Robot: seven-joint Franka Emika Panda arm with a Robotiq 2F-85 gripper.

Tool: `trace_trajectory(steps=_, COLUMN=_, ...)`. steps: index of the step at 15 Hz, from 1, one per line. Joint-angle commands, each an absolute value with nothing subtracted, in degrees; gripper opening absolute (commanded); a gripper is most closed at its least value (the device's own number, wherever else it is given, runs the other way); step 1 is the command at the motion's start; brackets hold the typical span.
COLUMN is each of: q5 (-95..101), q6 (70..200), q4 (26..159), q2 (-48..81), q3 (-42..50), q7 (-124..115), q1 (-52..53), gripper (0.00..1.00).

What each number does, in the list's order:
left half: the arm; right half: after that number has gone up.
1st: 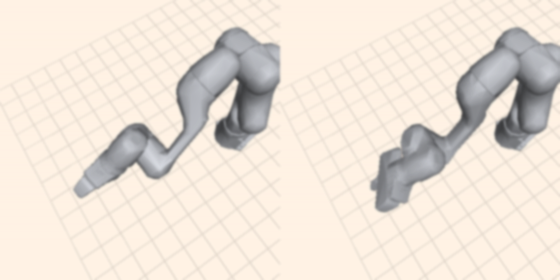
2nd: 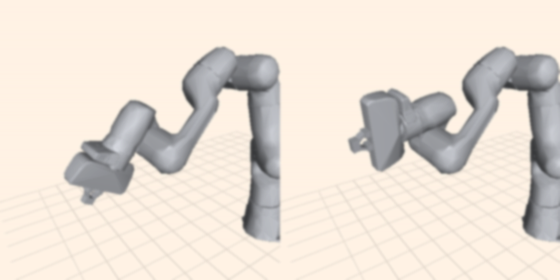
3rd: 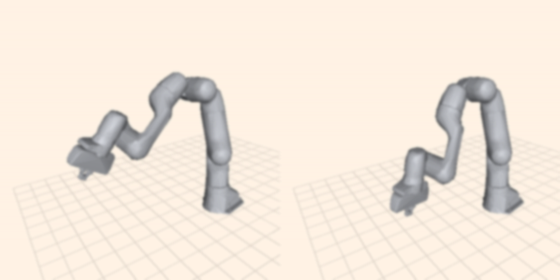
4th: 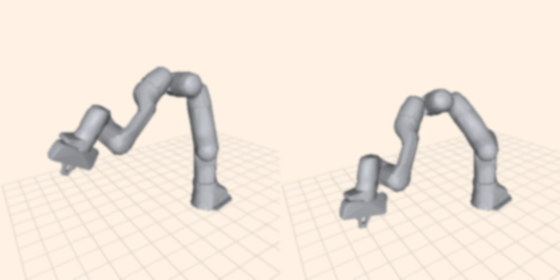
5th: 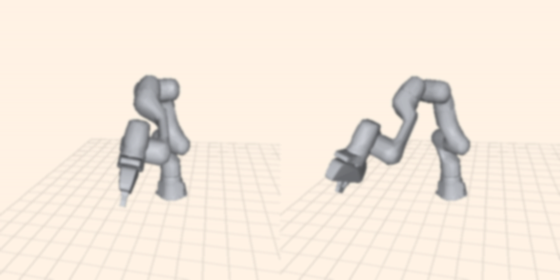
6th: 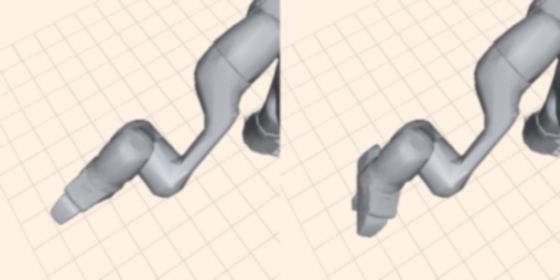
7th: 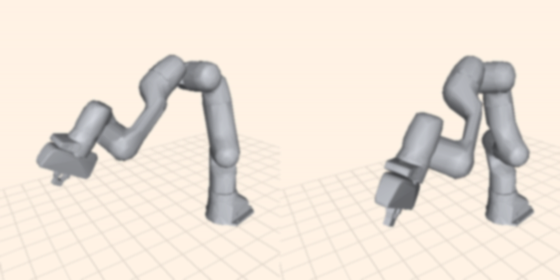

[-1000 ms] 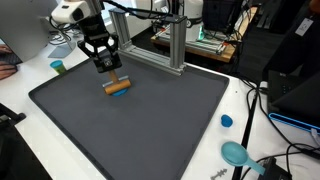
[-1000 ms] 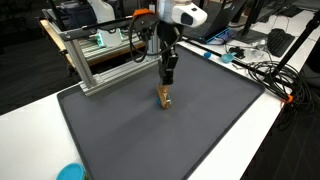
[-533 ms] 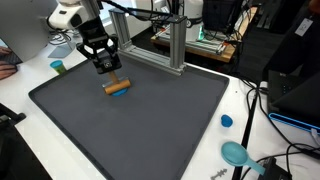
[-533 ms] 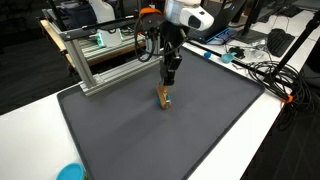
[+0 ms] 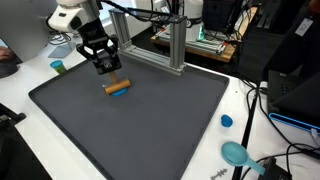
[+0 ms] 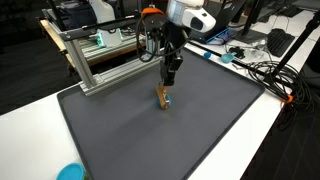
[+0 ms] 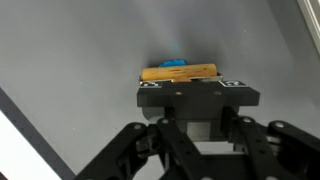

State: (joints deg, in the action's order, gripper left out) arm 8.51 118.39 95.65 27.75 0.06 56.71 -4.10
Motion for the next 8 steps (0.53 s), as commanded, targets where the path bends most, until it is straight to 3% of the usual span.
trace_trajectory(steps=1, q5=12.1, q6=118.1, q4=96.8, q2=33.1, q3=1.2, q7=53.4, q1=-3.9, gripper=0.21)
trace_trajectory(steps=8, q5=14.3, q6=116.5, q4=96.3, q2=33.5, q3=1.4, q7=49.3, q1=-3.1, gripper=0.21)
